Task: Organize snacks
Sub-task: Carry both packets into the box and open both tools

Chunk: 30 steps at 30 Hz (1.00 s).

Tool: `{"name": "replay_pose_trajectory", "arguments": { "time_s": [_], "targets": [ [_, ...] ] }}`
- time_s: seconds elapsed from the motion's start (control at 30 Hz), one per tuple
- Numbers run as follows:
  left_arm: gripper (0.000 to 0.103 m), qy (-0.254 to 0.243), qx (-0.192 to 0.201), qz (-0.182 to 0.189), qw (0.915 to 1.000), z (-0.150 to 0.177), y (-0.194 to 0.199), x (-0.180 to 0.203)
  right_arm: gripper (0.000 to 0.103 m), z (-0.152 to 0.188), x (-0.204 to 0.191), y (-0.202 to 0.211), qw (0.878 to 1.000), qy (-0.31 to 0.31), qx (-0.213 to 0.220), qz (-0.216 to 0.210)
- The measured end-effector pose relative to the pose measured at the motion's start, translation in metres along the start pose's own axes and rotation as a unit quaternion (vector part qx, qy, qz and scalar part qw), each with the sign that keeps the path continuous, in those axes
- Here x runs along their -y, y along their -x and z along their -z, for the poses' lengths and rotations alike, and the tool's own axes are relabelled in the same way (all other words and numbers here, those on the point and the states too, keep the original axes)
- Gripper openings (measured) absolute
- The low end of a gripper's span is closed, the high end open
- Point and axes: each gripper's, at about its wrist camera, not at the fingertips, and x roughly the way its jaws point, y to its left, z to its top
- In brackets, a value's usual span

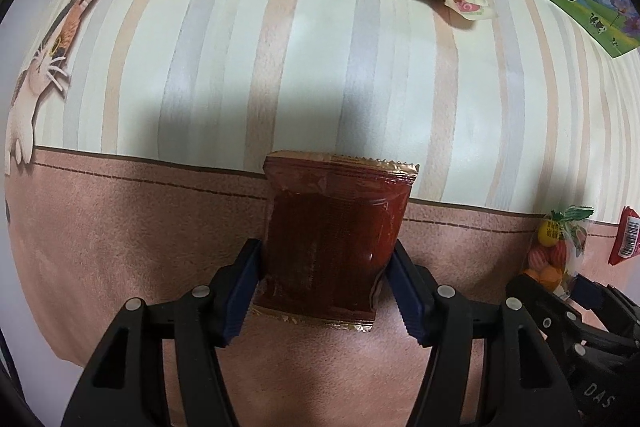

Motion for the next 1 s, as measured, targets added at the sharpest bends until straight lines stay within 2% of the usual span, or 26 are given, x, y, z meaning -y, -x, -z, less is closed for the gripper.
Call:
{"name": "replay_pose_trajectory", "arguments": {
  "time_s": [0.13,0.2,0.4,0.63,0.87,1.0],
  "targets": [
    [0.056,0.004,0.011,-0.001,0.9999,0.006,0.011,0.005,0.060,0.006,0.005,0.003,1.000,-0.001,0.017,0.010],
    [0.055,0.002,0.013,-0.002,0.9999,0.011,0.016,0.005,0.056,0.009,0.008,0.006,1.000,0.001,0.025,0.005],
    [0.055,0.003,0.006,0.021,0.9998,0.023,0.027,0.013,0.055,0.018,0.017,0.021,0.999,-0.006,0.037,-0.023],
    [0.055,-0.002,0.018,0.049,0.9987,0.028,0.061,0.021,0.055,0.023,0.029,0.044,0.997,-0.013,0.043,-0.057],
    [0.055,-0.008,0.054,0.093,0.9942,0.012,0.122,0.027,0.055,0.010,0.036,0.108,0.992,-0.005,0.082,-0.099],
    [0.055,-0.019,0.084,0.123,0.9887,-0.011,0.167,0.034,0.055,-0.008,0.033,0.153,0.986,0.004,0.113,-0.121]
  ]
}}
